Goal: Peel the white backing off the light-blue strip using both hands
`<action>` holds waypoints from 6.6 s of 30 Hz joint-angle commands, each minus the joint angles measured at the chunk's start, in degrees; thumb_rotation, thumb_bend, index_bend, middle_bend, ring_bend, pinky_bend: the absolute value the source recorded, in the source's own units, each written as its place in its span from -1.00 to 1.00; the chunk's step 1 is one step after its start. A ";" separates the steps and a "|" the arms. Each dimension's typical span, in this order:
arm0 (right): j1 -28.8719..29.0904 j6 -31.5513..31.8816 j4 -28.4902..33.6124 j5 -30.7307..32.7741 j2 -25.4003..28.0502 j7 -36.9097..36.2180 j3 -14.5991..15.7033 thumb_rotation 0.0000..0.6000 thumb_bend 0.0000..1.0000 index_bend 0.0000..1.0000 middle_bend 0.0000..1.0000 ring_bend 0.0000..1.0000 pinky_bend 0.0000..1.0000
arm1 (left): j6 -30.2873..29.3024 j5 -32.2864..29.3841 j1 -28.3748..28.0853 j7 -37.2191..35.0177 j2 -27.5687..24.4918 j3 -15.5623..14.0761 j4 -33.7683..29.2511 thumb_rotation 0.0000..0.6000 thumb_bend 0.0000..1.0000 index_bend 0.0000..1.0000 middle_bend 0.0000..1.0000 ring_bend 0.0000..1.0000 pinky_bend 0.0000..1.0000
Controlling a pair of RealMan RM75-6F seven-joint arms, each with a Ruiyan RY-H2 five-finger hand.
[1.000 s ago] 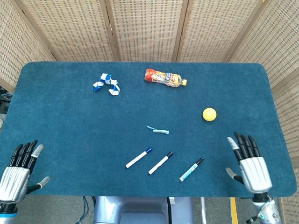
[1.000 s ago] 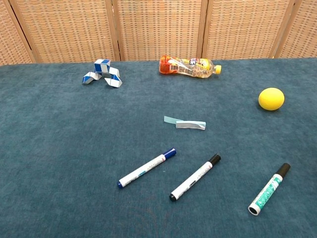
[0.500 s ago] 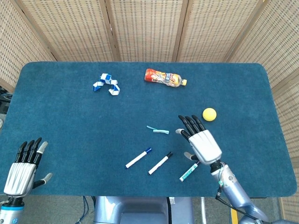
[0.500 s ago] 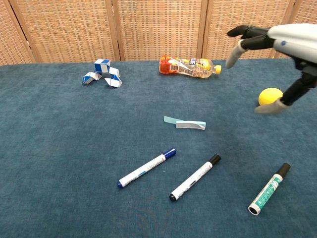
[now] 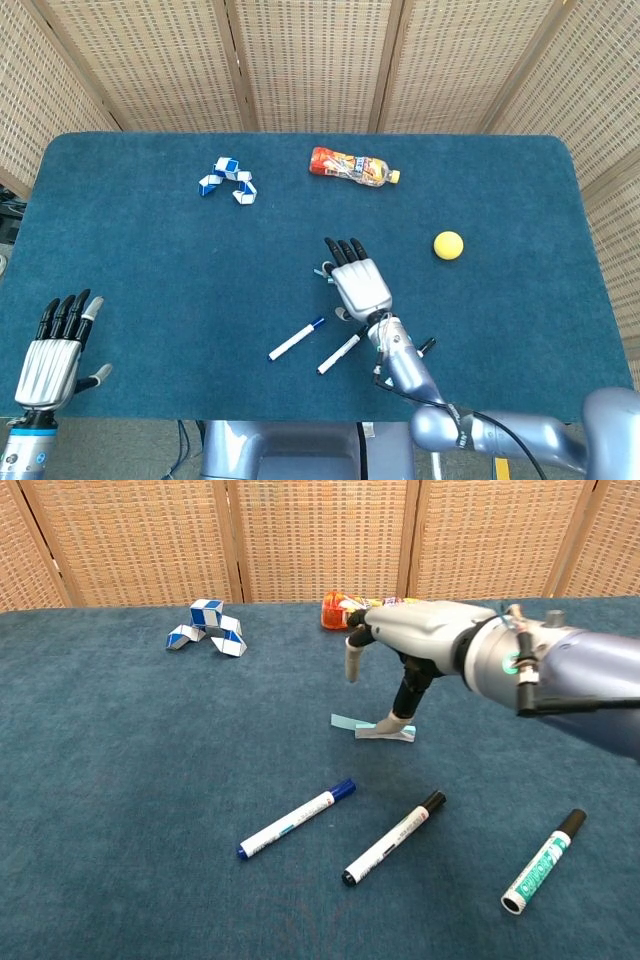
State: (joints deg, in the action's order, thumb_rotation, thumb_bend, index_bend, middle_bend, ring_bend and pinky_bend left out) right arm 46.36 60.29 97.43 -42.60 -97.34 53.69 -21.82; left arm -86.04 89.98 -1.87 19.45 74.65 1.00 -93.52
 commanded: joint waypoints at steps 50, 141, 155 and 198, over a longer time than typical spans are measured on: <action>7.64 0.29 -29.00 6.46 -13.08 -4.33 3.42 1.00 -0.27 -0.01 -1.00 -1.00 -1.00 | 2.34 -3.00 -2.01 -1.15 -0.70 -0.33 -0.28 1.00 -1.00 -1.00 -1.00 -1.00 -1.00; 12.51 11.21 -11.10 2.70 -9.92 4.41 1.55 1.00 0.03 0.23 -1.00 -1.00 -1.00 | 21.24 -9.56 -38.82 -10.15 27.12 13.45 24.06 1.00 -0.67 -0.07 1.00 1.00 0.84; 13.41 10.25 -13.89 3.33 -11.39 3.60 1.64 1.00 0.03 0.23 -1.00 -1.00 -1.00 | 23.15 -11.88 -41.61 -9.96 30.25 14.10 26.98 1.00 -0.58 0.04 1.00 1.00 0.84; 13.53 10.21 -13.57 4.04 -10.68 3.38 2.07 1.00 0.09 0.23 -1.00 -1.00 -1.00 | 25.42 -17.91 -45.69 -4.81 34.34 15.44 28.10 1.00 -0.23 0.32 1.00 1.00 0.84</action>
State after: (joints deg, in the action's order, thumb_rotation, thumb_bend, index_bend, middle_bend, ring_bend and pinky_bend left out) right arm 59.89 70.50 83.86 -38.57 -108.02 57.06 -19.77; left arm -60.60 72.09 -47.54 14.61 108.98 16.45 -65.43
